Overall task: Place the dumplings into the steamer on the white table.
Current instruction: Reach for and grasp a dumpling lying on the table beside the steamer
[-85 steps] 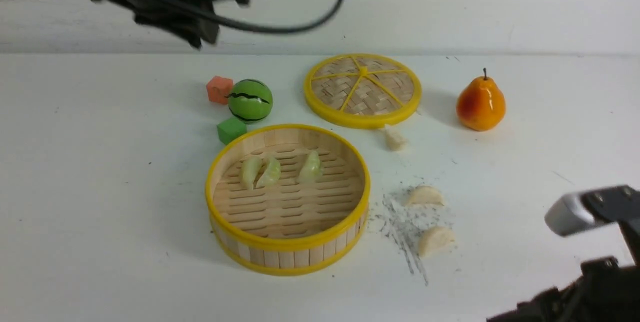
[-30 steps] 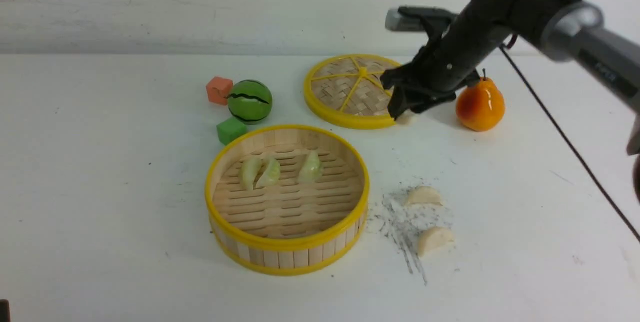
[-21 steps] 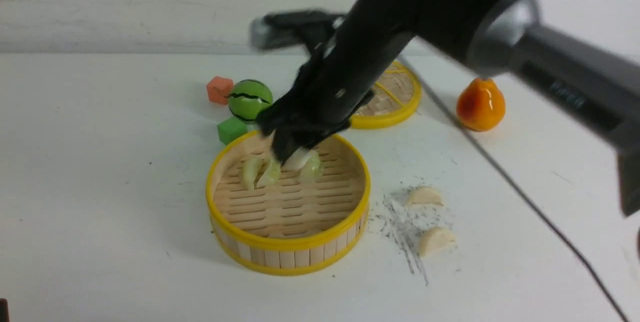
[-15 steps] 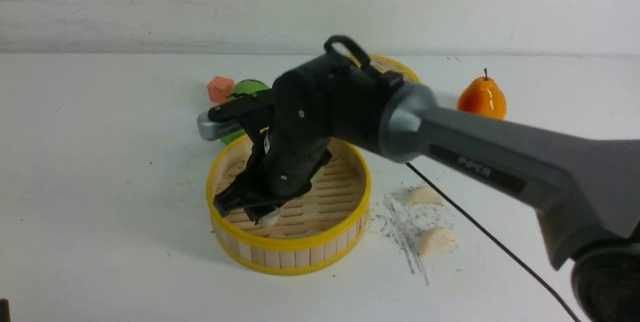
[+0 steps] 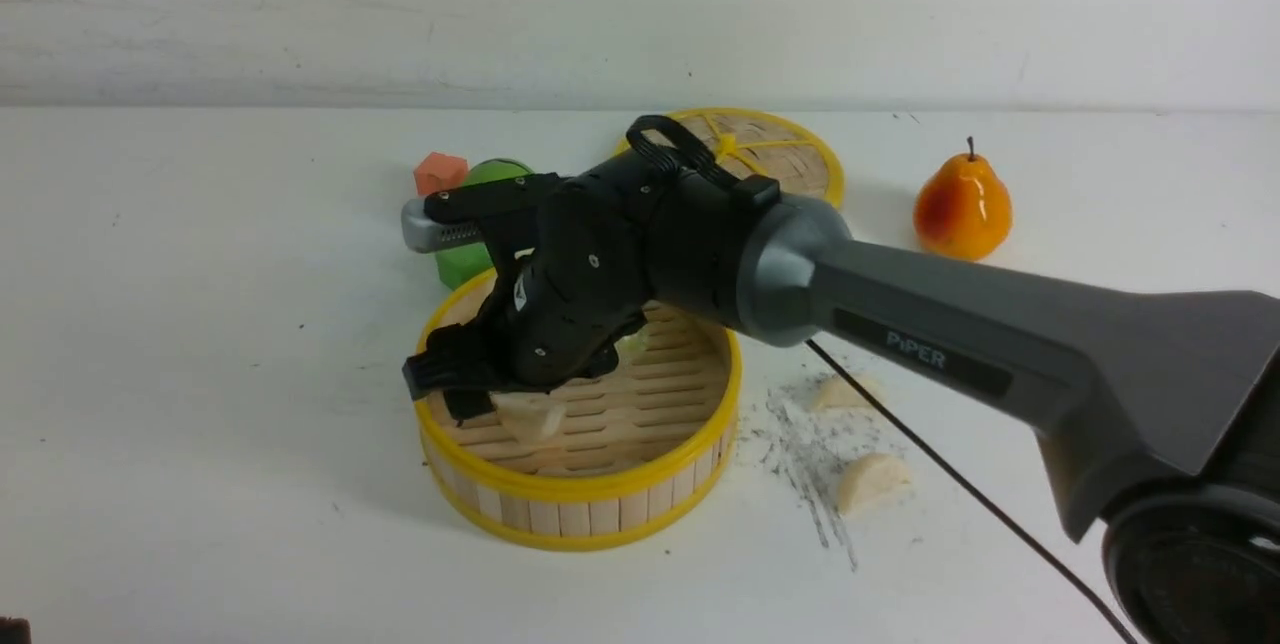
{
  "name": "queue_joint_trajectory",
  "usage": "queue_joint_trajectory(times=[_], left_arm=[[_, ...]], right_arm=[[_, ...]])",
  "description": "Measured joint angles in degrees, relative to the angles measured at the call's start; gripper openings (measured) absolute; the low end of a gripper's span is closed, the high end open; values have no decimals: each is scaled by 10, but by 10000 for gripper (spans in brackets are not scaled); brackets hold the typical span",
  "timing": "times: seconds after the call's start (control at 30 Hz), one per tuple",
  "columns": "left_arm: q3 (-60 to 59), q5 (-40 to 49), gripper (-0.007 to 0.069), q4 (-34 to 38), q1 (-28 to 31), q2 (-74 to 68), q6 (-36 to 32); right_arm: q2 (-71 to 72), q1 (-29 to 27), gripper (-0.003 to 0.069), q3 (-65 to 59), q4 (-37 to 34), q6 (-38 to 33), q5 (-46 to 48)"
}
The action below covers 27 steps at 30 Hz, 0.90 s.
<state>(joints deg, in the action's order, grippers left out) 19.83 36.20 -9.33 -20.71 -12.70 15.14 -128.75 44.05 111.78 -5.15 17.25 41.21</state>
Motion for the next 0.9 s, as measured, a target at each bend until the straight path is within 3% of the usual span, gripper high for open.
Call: queue_joint_trajectory(times=[0.13,0.3,0.4,0.5,0.6,0.73,0.9], left_arm=[[0,0,-10,1,0,0,0],[0,0,-6,3,0,0,0],[0,-1,-3,5,0,0,0],[0,-4,0,6,0,0,0],[0,-4,1,9,0,0,0],[0,-4,3,11,0,0,0],[0,-9,4,11,0,0,0]], right_arm=[[8,-2,571,20,1,2,37],[84,-8,501,30,73,-13,113],[159,-37,465,24,144,-19,173],[219,-94,459,-49,144,-27,188],[265,-169,459,-202,88,-77,144],[272,-237,457,-366,-51,-106,74],[272,-259,456,-480,-161,-111,-29]])
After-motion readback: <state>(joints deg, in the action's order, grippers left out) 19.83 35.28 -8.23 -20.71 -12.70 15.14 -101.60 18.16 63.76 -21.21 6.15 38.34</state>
